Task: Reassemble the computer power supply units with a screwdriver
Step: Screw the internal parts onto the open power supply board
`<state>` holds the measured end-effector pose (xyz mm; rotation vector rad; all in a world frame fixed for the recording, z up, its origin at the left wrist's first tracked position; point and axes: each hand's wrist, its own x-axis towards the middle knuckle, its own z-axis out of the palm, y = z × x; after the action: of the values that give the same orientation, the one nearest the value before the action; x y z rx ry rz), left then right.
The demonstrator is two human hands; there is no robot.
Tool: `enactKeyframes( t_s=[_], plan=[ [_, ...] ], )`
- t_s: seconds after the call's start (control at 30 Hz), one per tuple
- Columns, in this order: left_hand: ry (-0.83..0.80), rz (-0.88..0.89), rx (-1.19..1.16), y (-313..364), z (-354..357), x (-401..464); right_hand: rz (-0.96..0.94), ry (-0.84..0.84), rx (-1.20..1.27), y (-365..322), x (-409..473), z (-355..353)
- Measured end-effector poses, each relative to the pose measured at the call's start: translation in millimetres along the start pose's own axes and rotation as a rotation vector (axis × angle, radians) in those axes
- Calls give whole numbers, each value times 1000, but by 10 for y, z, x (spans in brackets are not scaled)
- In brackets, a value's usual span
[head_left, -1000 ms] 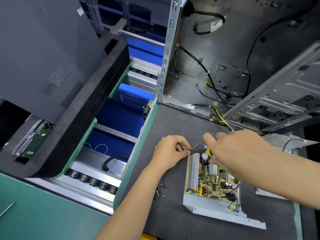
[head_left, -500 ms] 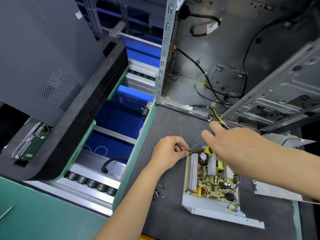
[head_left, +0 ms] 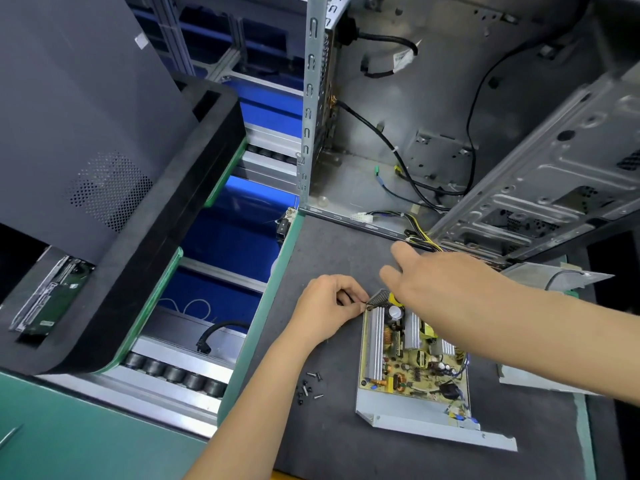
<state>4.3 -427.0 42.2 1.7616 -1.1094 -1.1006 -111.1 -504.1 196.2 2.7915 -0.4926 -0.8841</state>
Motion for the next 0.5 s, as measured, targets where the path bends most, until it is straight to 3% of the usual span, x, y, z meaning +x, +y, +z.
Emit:
enactKeyframes(
  t_s=[0.2, 0.4, 0.5],
  plan=[
    [4, -13, -5, -8, 11, 10, -25, 75, -215, -31, 72, -36],
    [4, -15, 12, -1, 12, 16, -42, -13, -22, -8, 17, -148],
    [3, -24, 11, 8, 6, 21, -53, 19, -89, 9, 31, -172]
  ],
)
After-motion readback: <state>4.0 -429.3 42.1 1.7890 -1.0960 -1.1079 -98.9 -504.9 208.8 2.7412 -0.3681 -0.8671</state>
